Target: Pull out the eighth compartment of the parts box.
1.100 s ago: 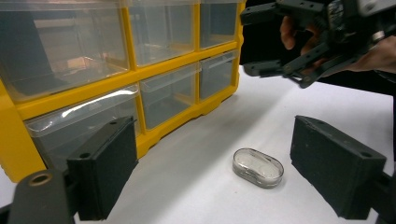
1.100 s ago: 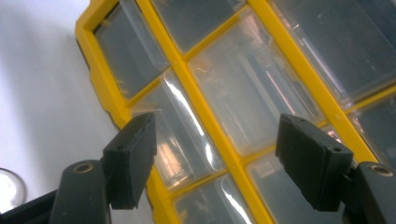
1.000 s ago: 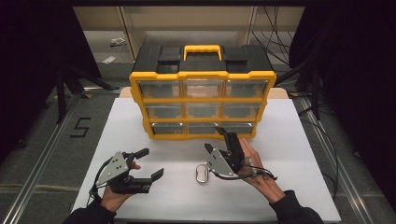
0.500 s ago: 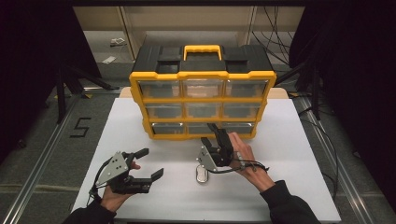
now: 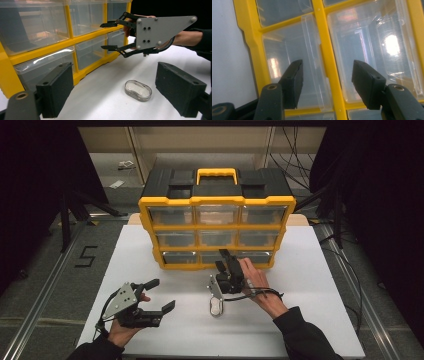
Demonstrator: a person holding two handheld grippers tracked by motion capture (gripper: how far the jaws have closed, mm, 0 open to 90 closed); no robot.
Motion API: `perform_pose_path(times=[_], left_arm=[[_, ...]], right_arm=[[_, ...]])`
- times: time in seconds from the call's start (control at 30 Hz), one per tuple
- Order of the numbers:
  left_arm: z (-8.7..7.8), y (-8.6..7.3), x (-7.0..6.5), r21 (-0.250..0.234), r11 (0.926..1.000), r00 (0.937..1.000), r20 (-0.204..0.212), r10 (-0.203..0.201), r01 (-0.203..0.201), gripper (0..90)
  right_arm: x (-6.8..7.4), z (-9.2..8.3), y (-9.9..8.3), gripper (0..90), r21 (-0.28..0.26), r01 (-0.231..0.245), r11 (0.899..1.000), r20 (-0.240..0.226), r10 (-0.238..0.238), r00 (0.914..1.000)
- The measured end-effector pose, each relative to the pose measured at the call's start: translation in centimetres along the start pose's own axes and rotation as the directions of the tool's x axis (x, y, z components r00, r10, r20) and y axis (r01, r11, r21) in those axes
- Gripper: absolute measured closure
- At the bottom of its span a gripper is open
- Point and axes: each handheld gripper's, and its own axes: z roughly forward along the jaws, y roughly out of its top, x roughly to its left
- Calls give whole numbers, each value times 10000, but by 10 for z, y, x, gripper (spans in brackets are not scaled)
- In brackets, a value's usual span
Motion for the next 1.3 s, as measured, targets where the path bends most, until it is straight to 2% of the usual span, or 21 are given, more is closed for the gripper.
perform_pose_path(times=[0.23, 0.3, 0.73, 0.77, 0.87, 1.0, 1.3], left_arm=[[0, 0, 0, -4, 10000, 10000, 5, -11, 11, 148], [0, 0, 0, 6, 10000, 10000, 5, -13, 13, 148], [0, 0, 0, 4, 10000, 10000, 43, -29, 29, 148], [0, 0, 0, 6, 10000, 10000, 45, -25, 25, 148], [0, 0, 0, 2, 10000, 10000, 65, -19, 19, 148], [0, 0, -1, 1, 10000, 10000, 63, -22, 22, 148], [0, 0, -1, -7, 10000, 10000, 84, -34, 34, 149]], right_arm=[[3, 6, -2, 448, 108, 66, 9999, 238, -69, 9997], [3, 8, -1, 452, 43, 393, 9992, 273, -394, 9989], [8, 16, 1, 473, 69, 861, 9963, 580, -864, 9946], [9, 18, 1, 477, 118, 1028, 9946, 610, -1033, 9928], [10, 19, 0, 481, 161, 1012, 9947, 698, -1020, 9923], [12, 21, 1, 490, -9, 1296, 9916, 888, -1290, 9877], [15, 22, 1, 531, 48, 1636, 9865, 1251, -1630, 9787]])
